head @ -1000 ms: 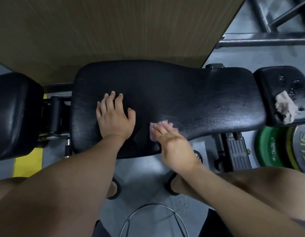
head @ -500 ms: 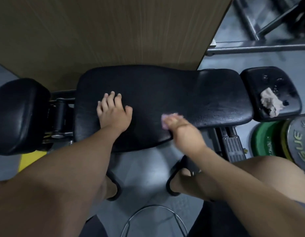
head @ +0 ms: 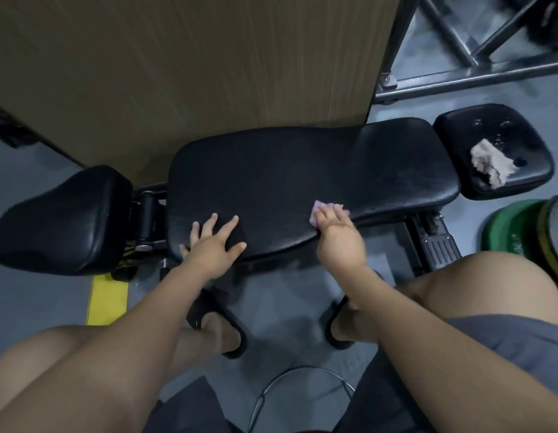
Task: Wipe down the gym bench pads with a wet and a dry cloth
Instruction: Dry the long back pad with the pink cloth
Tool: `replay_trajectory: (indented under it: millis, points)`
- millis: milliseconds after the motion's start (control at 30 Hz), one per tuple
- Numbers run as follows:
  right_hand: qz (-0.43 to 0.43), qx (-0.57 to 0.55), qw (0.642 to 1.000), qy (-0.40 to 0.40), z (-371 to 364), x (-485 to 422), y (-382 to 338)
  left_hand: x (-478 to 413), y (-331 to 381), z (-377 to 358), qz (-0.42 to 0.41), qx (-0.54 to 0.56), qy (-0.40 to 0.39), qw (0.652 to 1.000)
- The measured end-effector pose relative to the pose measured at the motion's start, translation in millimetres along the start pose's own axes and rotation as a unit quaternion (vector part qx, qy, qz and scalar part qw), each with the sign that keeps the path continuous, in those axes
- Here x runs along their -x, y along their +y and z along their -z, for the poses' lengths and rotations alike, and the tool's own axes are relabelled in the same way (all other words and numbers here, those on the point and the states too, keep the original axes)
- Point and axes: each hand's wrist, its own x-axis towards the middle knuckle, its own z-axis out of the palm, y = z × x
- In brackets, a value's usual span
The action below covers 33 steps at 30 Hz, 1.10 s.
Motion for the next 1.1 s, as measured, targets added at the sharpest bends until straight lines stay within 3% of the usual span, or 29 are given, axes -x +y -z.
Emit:
replay_trajectory:
  millis: [67, 133, 233, 300, 467, 500, 600, 667, 800, 867, 967, 1033, 1100]
  points:
    - [0.046, 0.000, 0.999, 0.011, -12, 20, -38, 0, -4, -1, -0.002, -0.003, -0.022, 1.000]
    - [0.162, 0.046, 0.986, -0.012, -21, 37, -65, -6, -4, 1, 0.001, -0.002, -0.018, 1.000]
    - [0.228, -0.003, 0.974, -0.015, -15, 21, -43, -17, -6, 1, -0.001, -0.028, -0.021, 0.999]
    - [0.190, 0.007, 0.982, -0.010, -8, -7, -23, -20, -7, 3, 0.004, -0.032, -0.033, 0.999]
    - [-0.016, 0.033, 0.997, -0.073, 15, -68, -20, -16, 2, 8, 0.015, -0.018, -0.053, 0.998]
    - [-0.017, 0.040, 0.996, -0.075, 17, -63, -32, -17, 3, 8, 0.018, -0.018, -0.056, 0.998]
    - [0.129, 0.082, 0.987, -0.054, 2, -24, -59, -20, 6, 9, 0.022, -0.022, -0.062, 0.998]
    - [0.195, 0.053, 0.978, -0.055, -9, -22, -46, -18, 9, 10, 0.025, -0.025, -0.063, 0.997]
    - [0.137, 0.059, 0.989, -0.024, -2, -44, 3, -13, 14, 11, 0.034, -0.010, -0.059, 0.998]
    - [0.165, 0.070, 0.984, -0.013, -1, -34, 10, -9, 18, 12, 0.034, -0.007, -0.059, 0.998]
    - [0.168, -0.030, 0.984, -0.044, 12, -10, 10, -6, 17, 14, 0.037, 0.001, -0.053, 0.998]
    - [0.111, -0.154, 0.981, -0.037, 37, 3, 5, -1, 17, 14, 0.027, 0.011, -0.021, 0.999]
    - [0.031, -0.292, 0.952, -0.081, 65, 16, -3, 10, 26, 15, -0.030, 0.061, 0.036, 0.997]
